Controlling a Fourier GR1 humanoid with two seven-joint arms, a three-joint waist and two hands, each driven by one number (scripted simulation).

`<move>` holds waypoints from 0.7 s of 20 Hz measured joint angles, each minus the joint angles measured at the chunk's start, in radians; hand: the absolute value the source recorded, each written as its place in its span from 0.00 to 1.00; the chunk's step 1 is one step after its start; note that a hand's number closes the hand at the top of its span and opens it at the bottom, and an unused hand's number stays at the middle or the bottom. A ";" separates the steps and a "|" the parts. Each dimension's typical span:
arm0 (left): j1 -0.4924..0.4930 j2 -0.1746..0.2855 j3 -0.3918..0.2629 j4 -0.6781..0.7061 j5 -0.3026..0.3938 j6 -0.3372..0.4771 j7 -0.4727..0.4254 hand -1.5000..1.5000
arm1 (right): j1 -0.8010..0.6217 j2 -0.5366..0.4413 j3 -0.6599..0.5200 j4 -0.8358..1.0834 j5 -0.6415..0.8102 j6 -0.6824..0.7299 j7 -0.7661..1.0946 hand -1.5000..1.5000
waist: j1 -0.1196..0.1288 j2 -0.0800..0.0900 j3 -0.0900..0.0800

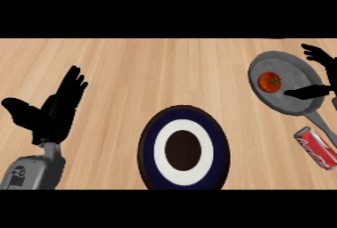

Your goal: Pick the tomato from the plate and place it in the pan

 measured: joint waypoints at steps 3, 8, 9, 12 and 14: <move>0.000 0.002 0.004 -0.005 0.002 -0.001 0.005 0.50 | -0.004 -0.044 -0.075 0.016 -0.077 0.095 -0.035 0.00 | -0.006 -0.002 0.000; -0.002 0.004 0.010 -0.018 0.000 0.005 0.020 0.50 | 0.035 -0.148 -0.177 0.050 -0.183 0.291 -0.092 0.00 | -0.016 -0.003 0.000; -0.003 0.008 0.013 -0.019 0.002 0.003 0.024 0.50 | 0.051 -0.171 -0.193 0.055 -0.199 0.335 -0.111 0.00 | -0.018 -0.003 0.001; -0.004 0.006 0.015 -0.009 -0.001 0.002 0.016 0.50 | 0.097 -0.227 -0.227 0.069 -0.237 0.468 -0.160 0.00 | -0.023 -0.003 0.001; 0.004 0.007 0.017 -0.013 0.002 -0.005 0.010 0.50 | 0.123 -0.252 -0.244 0.073 -0.256 0.520 -0.163 0.00 | -0.021 -0.003 0.001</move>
